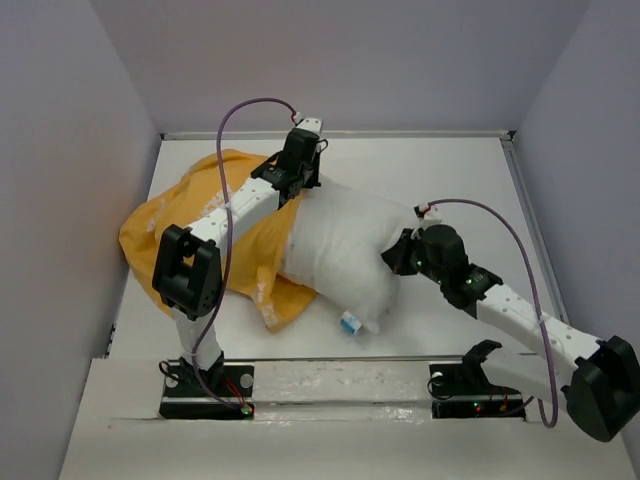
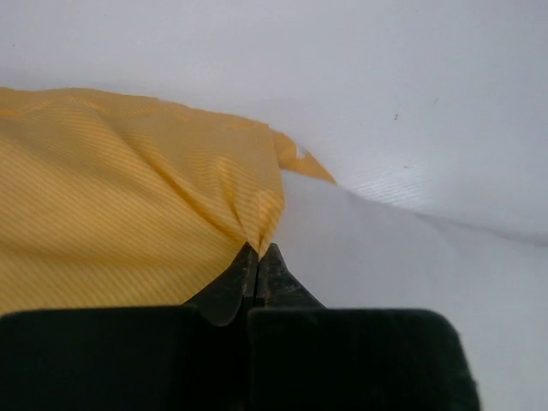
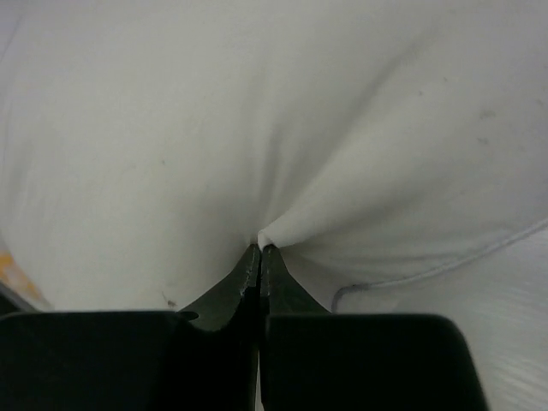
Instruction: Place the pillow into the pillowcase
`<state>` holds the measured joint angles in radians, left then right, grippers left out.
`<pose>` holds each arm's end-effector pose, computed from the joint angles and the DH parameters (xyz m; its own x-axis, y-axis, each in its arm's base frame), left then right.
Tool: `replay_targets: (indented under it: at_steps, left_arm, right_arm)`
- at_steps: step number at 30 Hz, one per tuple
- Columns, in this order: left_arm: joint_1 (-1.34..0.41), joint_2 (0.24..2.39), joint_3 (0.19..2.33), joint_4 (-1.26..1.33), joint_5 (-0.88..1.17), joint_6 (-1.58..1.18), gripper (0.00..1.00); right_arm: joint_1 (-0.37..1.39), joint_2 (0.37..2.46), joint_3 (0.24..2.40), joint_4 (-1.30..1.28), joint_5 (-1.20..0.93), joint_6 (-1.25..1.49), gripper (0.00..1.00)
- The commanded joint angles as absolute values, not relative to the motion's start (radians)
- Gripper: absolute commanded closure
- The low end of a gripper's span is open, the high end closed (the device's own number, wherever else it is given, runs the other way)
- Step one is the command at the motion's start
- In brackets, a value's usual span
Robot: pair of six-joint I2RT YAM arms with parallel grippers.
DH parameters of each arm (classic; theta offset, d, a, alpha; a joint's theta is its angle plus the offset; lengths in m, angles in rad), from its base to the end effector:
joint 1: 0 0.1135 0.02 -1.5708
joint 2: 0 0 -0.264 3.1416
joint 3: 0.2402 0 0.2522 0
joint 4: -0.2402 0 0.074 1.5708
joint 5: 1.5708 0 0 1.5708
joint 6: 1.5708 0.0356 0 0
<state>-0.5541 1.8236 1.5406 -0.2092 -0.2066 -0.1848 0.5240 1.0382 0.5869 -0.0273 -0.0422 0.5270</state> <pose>0.3728 -0.2221 0.3069 -0.4614 0.0740 -0.8841 0.2813 0.9573 -0.0667 0.1982 0.1163 0.2376 -0.6124 0.2265 -0.7574 -0.2595 0.8474 0.4632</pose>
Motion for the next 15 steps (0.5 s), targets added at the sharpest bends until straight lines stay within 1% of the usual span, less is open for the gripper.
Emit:
replay_targets:
  at_steps: [1, 2, 4, 6, 7, 8, 9, 10, 11, 12, 13, 15]
  left_arm:
    - [-0.594, 1.804, 1.6, -0.108, -0.06, -0.169, 1.0]
    - [-0.606, 1.784, 1.586, -0.069, 0.005, -0.17, 1.0]
    - [-0.611, 1.767, 1.575, -0.049, 0.087, -0.182, 1.0]
    - [-0.612, 1.731, 1.56, -0.032, 0.151, -0.205, 1.0]
    - [-0.612, 1.717, 1.533, -0.009, 0.169, -0.21, 1.0]
    - [-0.614, 1.686, 1.519, -0.008, 0.193, -0.221, 1.0]
    - [-0.614, 1.686, 1.506, -0.008, 0.207, -0.222, 1.0]
    - [-0.614, 1.655, 1.481, -0.008, 0.224, -0.224, 1.0]
    - [-0.614, 1.637, 1.461, 0.027, 0.251, -0.224, 1.0]
    - [-0.615, 1.596, 1.441, 0.043, 0.326, -0.227, 1.0]
    - [-0.617, 1.576, 1.396, 0.06, 0.36, -0.226, 1.0]
    - [-0.63, 1.537, 1.364, 0.074, 0.37, -0.215, 1.0]
  right_arm:
    - [0.76, 0.931, 0.531, -0.112, 0.049, 0.629, 1.0]
    - [0.828, 0.904, 0.525, -0.118, 0.06, 0.652, 1.0]
    - [0.889, 0.896, 0.528, -0.13, 0.063, 0.66, 1.0]
    - [0.967, 0.914, 0.573, -0.166, 0.054, 0.647, 1.0]
    - [0.989, 0.949, 0.595, -0.17, 0.01, 0.615, 1.0]
    - [1.026, 0.969, 0.644, -0.178, -0.029, 0.579, 0.93]
    - [1.026, 0.988, 0.666, -0.178, -0.046, 0.578, 0.93]
    - [1.037, 1.002, 0.685, -0.179, -0.073, 0.539, 0.81]
    - [1.037, 1.024, 0.704, -0.179, -0.075, 0.526, 0.76]
    - [1.037, 1.031, 0.739, -0.178, -0.074, 0.512, 0.69]
    - [1.037, 1.035, 0.762, -0.175, -0.075, 0.499, 0.48]
    - [1.037, 1.046, 0.83, -0.219, -0.115, 0.462, 0.32]
